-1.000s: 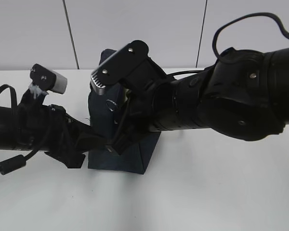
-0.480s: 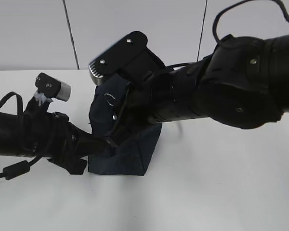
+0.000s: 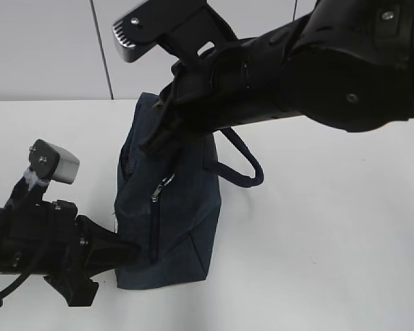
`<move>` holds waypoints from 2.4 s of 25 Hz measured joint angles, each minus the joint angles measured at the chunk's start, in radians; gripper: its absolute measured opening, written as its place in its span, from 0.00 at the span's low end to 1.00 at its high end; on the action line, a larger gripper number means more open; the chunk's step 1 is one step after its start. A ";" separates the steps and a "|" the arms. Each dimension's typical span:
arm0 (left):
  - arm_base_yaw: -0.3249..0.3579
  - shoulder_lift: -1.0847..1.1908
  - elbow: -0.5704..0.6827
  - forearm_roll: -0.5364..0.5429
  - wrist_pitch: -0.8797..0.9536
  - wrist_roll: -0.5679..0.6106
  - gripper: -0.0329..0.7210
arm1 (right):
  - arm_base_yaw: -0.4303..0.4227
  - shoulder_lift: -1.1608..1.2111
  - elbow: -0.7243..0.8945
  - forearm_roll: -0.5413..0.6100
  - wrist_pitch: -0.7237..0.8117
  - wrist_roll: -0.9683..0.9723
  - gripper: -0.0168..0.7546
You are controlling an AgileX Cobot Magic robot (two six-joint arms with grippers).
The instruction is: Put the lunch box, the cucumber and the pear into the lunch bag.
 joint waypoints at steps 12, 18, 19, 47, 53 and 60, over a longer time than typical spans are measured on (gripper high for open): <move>0.000 -0.054 0.009 0.000 -0.037 -0.005 0.03 | 0.000 0.000 -0.011 0.292 0.190 0.013 0.27; -0.001 -0.059 0.009 0.000 -0.058 -0.006 0.03 | -0.024 0.000 -0.011 0.722 0.222 -0.163 0.50; -0.001 -0.061 0.009 0.000 -0.060 -0.009 0.03 | -0.037 0.000 -0.011 0.859 0.237 -0.254 0.49; -0.001 -0.061 0.009 0.000 -0.060 -0.023 0.03 | -0.351 0.141 -0.013 1.692 0.573 -0.812 0.40; -0.001 -0.061 0.009 0.000 -0.060 -0.023 0.03 | -0.351 0.168 -0.016 1.672 0.573 -0.814 0.40; -0.001 -0.061 0.009 0.000 -0.060 -0.023 0.03 | -0.351 0.203 -0.019 1.664 0.575 -0.817 0.40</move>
